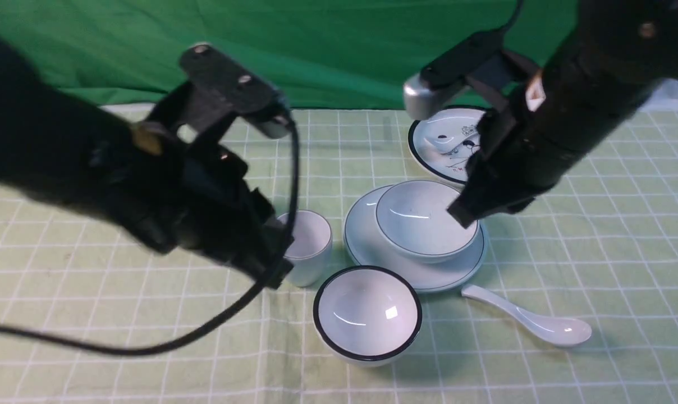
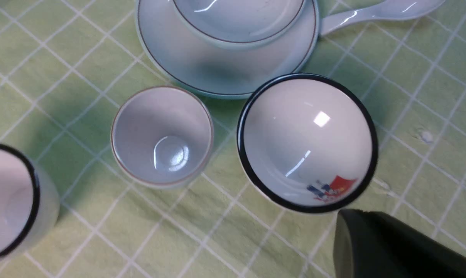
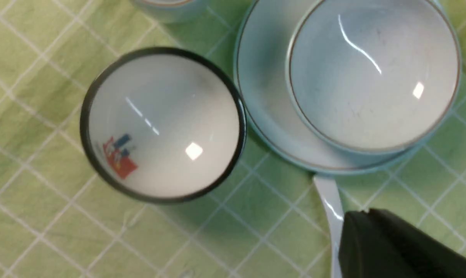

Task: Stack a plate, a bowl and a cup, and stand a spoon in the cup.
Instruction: Use the left arm to grab a blue teacup

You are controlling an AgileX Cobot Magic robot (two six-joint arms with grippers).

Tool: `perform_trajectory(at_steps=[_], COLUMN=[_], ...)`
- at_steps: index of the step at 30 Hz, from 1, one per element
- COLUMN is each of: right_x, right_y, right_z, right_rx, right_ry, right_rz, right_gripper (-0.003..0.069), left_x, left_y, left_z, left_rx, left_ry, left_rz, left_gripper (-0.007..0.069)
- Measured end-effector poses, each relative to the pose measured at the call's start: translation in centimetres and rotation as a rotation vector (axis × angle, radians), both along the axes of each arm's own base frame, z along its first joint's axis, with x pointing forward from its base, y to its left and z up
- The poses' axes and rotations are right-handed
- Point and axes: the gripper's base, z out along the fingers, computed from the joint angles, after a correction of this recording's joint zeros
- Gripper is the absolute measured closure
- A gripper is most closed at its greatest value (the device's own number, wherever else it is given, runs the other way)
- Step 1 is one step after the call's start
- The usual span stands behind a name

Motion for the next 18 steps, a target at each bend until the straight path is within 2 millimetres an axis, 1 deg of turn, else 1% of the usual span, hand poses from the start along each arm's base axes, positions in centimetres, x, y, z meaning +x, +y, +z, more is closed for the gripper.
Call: perform_trajectory(at_steps=[1,2,3,4,5,7,8,9,12,13,15,18], right_x=[-0.3,-2.2,-3.5,-4.6,-5.2,-6.8,-8.0,-8.4,-10.1,-10.3,-11.0,-11.2], right_y=[-0.2,-1.4,-2.3,-2.9,-3.4,-4.4,-5.1,-5.4,-6.5,-6.6,-7.1,-7.2], right_z=[-0.2,0.3,0.3,0.2,-0.2,-0.4,-0.9,-1.1,-2.3,-2.3,-2.9,-3.6], right_rx=[-0.003,0.024,0.042,0.056,0.059,0.082,0.092,0.094,0.095,0.098,0.100,0.092], right_ry=[0.007,-0.020,-0.042,-0.060,-0.062,-0.094,-0.104,-0.105,-0.095,-0.097,-0.087,-0.070], right_rz=[-0.004,-0.019,-0.026,-0.029,-0.031,-0.034,-0.039,-0.040,-0.053,-0.056,-0.070,-0.076], right_gripper=[0.0620,0.0620,0.0620,0.0620,0.0620,0.0620,0.0620,0.0620,0.0619,0.0619,0.0619,0.0619], left_x=[0.2,2.2,3.8,5.0,5.8,7.5,8.5,8.9,10.2,10.3,10.8,11.2], left_y=[-0.1,-1.2,-1.9,-2.5,-2.8,-3.3,-3.6,-3.8,-4.4,-4.4,-4.7,-4.9], left_z=[-0.4,-1.1,-2.1,-3.0,-3.9,-4.8,-5.6,-5.9,-7.0,-7.0,-7.7,-8.7], left_rx=[0.009,0.050,0.092,0.131,0.170,0.231,0.279,0.293,0.329,0.328,0.334,0.345], left_ry=[0.010,0.041,0.076,0.105,0.133,0.153,0.169,0.175,0.190,0.188,0.180,0.190], left_rz=[0.000,-0.013,-0.018,-0.018,-0.021,-0.021,-0.028,-0.030,-0.045,-0.045,-0.059,-0.065], left_gripper=[0.0599,0.0583,0.0564,0.0542,0.0526,0.0475,0.0431,0.0412,0.0324,0.0316,0.0286,0.0285])
